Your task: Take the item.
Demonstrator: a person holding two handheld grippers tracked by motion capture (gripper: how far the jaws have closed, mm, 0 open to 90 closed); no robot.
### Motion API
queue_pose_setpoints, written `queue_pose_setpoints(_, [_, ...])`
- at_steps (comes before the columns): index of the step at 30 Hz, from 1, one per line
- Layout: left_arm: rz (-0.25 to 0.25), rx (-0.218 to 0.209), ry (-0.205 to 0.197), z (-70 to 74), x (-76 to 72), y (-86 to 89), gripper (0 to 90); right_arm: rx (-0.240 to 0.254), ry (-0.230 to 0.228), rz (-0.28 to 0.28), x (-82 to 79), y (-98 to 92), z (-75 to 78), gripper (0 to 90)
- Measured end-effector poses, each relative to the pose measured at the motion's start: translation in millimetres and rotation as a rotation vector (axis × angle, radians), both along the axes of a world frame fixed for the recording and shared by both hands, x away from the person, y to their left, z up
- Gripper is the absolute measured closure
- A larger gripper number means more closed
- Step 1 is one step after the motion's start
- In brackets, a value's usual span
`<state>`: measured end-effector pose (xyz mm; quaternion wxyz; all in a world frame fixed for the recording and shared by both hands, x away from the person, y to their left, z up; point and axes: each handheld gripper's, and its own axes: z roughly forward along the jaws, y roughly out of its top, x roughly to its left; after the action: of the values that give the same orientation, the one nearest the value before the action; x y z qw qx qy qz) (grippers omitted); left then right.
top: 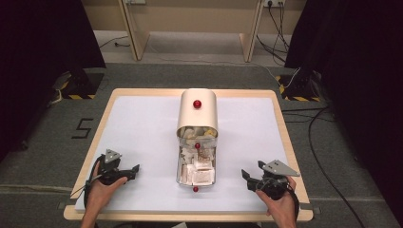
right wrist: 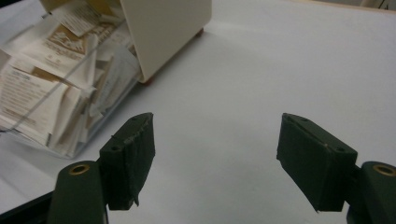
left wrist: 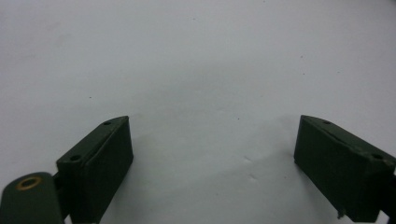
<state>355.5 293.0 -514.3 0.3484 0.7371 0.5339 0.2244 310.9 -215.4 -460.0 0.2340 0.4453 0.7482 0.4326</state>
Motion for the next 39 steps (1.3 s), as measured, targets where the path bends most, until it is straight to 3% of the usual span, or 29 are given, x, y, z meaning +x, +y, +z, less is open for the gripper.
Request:
queue_pose_setpoints(7, [0.000,0.010,-0.001,-0.1,-0.1,-1.0,9.4,0.005,-0.036,0.036,-2.8,15.6,12.4,29.1])
queue_pose_setpoints(24, [-0.001,0.010,0.000,-0.1,0.0,-0.9,9.4,-0.009,-0.062,0.118,-3.1,44.0,24.7,30.7])
queue_pose_setpoints(25, [-0.001,0.010,0.000,-0.1,0.0,-0.9,9.4,0.002,-0.057,0.147,-2.9,51.2,25.6,30.7])
queue_pose_setpoints(39, [0.000,0.006,0.000,-0.2,0.1,-1.0,9.3,-0.010,-0.072,0.252,-3.2,90.3,31.6,32.0])
